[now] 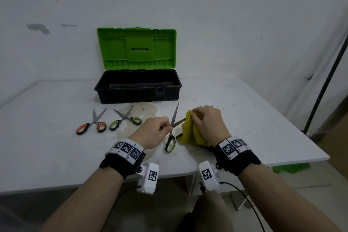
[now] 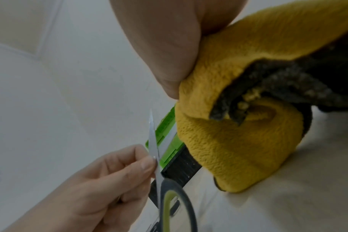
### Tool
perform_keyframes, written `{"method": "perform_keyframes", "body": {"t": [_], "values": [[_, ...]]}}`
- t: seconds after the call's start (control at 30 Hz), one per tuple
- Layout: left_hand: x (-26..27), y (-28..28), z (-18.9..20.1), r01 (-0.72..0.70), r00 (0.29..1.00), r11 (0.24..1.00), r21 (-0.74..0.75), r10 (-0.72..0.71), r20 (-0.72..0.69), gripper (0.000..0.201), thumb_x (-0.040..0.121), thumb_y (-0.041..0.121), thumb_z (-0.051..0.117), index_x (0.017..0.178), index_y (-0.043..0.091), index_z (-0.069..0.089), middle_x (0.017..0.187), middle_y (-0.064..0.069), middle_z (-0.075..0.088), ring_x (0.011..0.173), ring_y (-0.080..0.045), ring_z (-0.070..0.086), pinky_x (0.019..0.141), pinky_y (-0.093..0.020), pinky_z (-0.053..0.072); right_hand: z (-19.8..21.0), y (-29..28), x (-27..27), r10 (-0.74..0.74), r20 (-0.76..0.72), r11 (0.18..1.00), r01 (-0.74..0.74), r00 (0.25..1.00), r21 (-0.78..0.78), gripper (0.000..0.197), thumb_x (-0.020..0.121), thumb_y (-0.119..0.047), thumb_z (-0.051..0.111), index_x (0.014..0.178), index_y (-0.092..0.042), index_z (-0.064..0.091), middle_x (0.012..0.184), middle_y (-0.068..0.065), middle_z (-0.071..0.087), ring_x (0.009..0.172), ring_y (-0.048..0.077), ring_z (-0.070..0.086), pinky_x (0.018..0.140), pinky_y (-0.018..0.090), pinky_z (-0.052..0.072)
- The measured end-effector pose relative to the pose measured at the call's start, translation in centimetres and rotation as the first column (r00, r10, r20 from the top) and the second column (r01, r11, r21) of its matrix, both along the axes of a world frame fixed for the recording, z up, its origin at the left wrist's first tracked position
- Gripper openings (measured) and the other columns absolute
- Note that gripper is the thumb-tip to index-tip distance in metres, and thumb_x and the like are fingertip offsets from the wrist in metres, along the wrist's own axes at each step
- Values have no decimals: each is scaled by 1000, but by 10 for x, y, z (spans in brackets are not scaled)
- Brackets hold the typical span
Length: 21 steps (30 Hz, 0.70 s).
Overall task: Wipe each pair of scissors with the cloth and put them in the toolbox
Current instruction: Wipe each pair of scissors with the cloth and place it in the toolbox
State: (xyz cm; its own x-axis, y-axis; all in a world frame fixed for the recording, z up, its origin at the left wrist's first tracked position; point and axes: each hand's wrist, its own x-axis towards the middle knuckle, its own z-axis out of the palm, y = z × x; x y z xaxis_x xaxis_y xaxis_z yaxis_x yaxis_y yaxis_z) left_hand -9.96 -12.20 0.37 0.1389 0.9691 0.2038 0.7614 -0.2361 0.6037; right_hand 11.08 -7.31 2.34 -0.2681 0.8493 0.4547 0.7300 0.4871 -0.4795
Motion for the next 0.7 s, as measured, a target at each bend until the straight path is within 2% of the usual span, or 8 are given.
{"method": "perform_keyframes", "body": {"t": [0.1,0.23,0.3,0.37,0.43,0.5,0.6,0.7], "values": [[0,1,-2,-13,1000,1000,-22,13,26,22,97,29,58,76,21,58,69,4,58,60,-11,49,57,-24,38,7,-4,2,6,-24,999,-5,1000,33,18,94,-28,58,98,-19,73,91,0,68,81,13,54,71,17,28],[5,1,1,8,1000,1000,5,-8,24,22,97,30,59,76,22,58,68,6,57,60,-9,50,56,-22,37,1,-23,-15,170,38,985,-171,985,17,15,92,-25,61,96,-20,74,87,1,67,80,15,57,76,27,43],[7,0,2,10,1000,1000,10,-11,20,24,97,29,59,74,24,56,66,9,55,59,-6,48,55,-20,34,-4,-19,-15,144,47,990,-144,989,0,16,92,-26,60,96,-20,74,87,2,67,82,17,59,77,29,45],[5,0,1,7,999,1000,-12,-7,35,25,96,28,59,72,24,55,66,8,55,60,-8,49,57,-22,36,-5,-9,-7,64,42,998,-64,997,-9,18,93,-27,58,95,-19,74,90,3,69,84,19,60,76,26,41],[2,-1,-3,-6,994,997,-77,14,105,24,96,29,59,74,19,60,66,7,57,60,-11,52,60,-25,43,-2,-1,1,-20,26,1000,20,999,-13,19,94,-26,57,96,-17,73,93,5,70,87,20,60,76,23,38],[1,-1,-6,-15,967,985,-173,58,248,23,96,26,60,81,10,64,63,6,57,56,-13,52,58,-28,45,2,2,7,-34,-25,999,35,999,10,17,93,-25,59,96,-16,73,93,4,70,86,19,60,75,21,35],[3,-2,-6,4,886,956,-293,133,445,23,98,20,59,89,0,64,62,2,53,49,-11,45,46,-21,37,4,-13,2,75,-49,994,-71,996,78,13,92,-25,62,95,-18,73,88,-2,67,80,12,57,74,18,38],[7,-3,-5,53,837,940,-336,142,529,18,99,17,57,89,3,62,62,-1,49,45,-9,39,39,-19,26,-7,-26,-10,205,-2,976,-204,979,76,11,90,-24,65,95,-20,74,88,-2,66,78,11,59,74,20,45]]}}
